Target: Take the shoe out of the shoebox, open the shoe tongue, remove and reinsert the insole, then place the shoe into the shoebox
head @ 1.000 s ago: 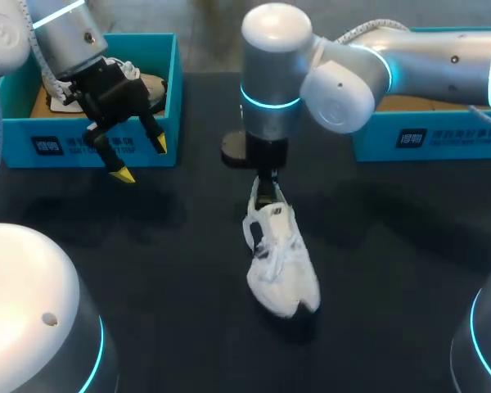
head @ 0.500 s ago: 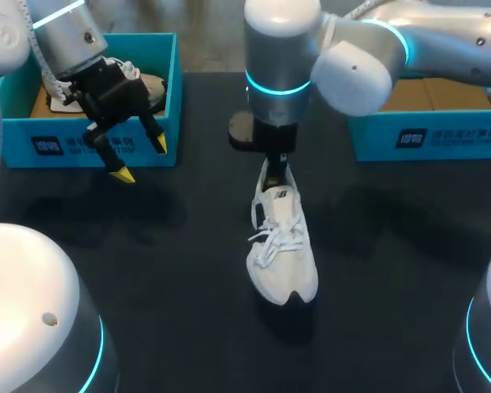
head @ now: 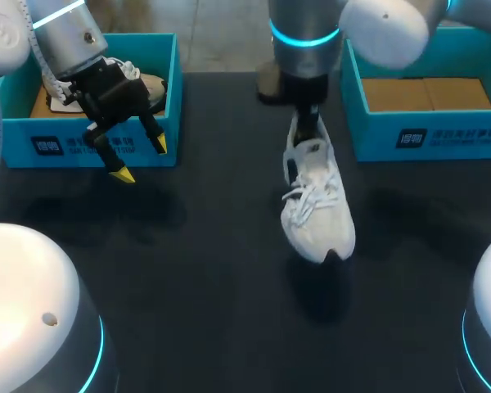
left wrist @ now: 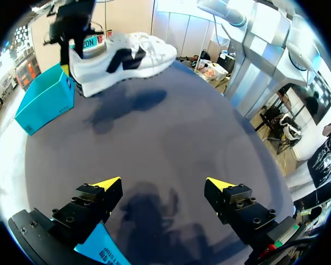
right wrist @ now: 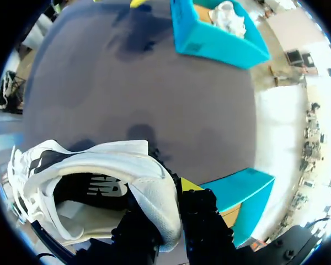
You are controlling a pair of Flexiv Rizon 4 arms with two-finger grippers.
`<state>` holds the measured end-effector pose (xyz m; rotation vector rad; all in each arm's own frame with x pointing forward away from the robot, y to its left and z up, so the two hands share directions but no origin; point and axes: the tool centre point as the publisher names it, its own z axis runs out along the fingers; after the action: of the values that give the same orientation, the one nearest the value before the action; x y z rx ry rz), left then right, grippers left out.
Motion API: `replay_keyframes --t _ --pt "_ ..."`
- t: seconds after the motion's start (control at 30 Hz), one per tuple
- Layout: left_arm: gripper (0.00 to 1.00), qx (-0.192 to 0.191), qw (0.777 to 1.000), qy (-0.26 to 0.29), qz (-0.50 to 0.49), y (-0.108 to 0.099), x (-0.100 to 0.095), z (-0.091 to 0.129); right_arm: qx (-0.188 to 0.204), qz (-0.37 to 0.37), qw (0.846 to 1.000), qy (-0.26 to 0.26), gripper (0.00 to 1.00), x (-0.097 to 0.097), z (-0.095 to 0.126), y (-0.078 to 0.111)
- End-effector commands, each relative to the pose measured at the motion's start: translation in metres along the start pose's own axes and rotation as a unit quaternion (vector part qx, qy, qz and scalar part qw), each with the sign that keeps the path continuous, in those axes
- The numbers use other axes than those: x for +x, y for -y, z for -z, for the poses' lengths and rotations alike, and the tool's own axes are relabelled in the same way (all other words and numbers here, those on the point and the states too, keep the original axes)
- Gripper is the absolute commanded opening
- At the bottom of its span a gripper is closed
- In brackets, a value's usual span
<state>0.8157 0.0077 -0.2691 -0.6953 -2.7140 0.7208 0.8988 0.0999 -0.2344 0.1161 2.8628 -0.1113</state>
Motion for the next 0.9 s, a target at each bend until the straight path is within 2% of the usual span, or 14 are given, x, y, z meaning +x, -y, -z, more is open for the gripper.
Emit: replay_keyframes --t 0.03,0.33,0.47,0.6,0.67,0.9 --pt "1.0 -0.001 1.0 0.0 0.0 0.0 0.0 0.0 -0.036 0.005 0.999 0.004 0.0 0.002 0.018 0.022" --pt "1.0 -0.001 1.0 0.0 0.0 0.0 0.0 0.0 -0.036 0.005 0.999 0.004 0.0 0.002 0.018 0.022" --pt "1.0 0.002 0.998 -0.003 -0.055 -0.009 0.002 0.011 -0.036 0.005 0.999 0.004 0.0 0.002 0.018 0.022" --pt "1.0 -0.019 0.995 0.005 -0.097 -0.019 0.006 0.027 -0.029 0.001 1.0 0.0 0.0 0.003 0.021 0.028" --pt "1.0 -0.026 0.992 -0.001 -0.124 -0.023 0.008 0.031 -0.029 0.002 1.0 0.001 0.0 0.0 0.023 0.032" --pt "1.0 -0.077 0.98 -0.007 -0.182 -0.035 0.01 0.048 -0.02 0.007 1.0 0.004 0.0 -0.033 0.03 0.058"
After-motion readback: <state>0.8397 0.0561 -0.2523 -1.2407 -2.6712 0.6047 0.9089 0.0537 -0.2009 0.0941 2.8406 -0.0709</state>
